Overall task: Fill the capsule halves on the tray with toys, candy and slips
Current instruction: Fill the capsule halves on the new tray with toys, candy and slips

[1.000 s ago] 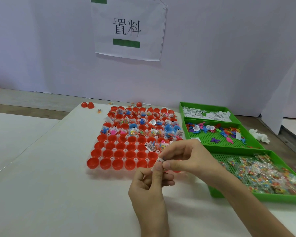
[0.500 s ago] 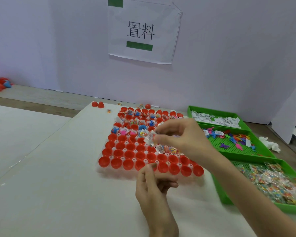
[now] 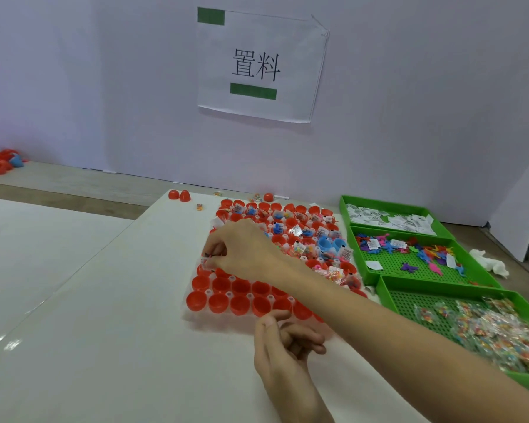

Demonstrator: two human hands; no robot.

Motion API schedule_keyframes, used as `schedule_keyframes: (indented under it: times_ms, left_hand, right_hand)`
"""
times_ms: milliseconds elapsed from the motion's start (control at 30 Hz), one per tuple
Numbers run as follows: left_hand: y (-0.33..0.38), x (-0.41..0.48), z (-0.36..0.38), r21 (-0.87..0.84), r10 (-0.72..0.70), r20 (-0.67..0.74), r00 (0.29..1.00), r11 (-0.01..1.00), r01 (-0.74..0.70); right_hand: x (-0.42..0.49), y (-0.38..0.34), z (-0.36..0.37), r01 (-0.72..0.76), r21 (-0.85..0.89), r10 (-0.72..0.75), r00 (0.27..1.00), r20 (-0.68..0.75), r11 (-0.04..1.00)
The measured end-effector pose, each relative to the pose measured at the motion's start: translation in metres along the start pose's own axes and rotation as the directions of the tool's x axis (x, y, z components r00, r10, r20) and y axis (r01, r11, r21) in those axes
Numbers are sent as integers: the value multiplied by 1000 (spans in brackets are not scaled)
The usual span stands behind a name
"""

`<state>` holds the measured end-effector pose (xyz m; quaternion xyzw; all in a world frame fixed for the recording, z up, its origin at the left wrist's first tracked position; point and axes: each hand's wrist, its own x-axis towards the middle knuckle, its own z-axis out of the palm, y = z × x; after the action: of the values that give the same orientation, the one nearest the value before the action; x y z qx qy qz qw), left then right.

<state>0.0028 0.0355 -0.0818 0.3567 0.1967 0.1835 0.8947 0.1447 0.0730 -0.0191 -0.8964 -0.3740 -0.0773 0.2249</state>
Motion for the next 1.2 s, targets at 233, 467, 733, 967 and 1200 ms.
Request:
schedule_keyframes:
  times_ms: [233, 467, 733, 967, 1200]
  left_hand:
    - [1, 0, 1, 10, -13, 2, 1000, 1000, 13]
    - [1, -1, 1, 15, -18, -14, 1000, 1000, 18]
    - [2, -2, 3, 12, -36, -44, 998, 999, 36]
    - [1, -3, 3, 5, -48, -46, 998, 999, 48]
    - [0, -2, 3, 3, -70, -38, 997, 998, 70]
  right_hand:
    - [4, -1, 11, -18, -36, 18, 1000, 8, 999]
    - [8, 2, 16, -88, 95, 83, 995, 55, 992]
    - [4, 1, -3, -128, 149, 114, 989, 97, 981]
    - [-30, 45, -66, -244, 291, 293, 946, -139, 925]
    - [-123, 153, -129, -698, 55, 696, 701, -155, 714]
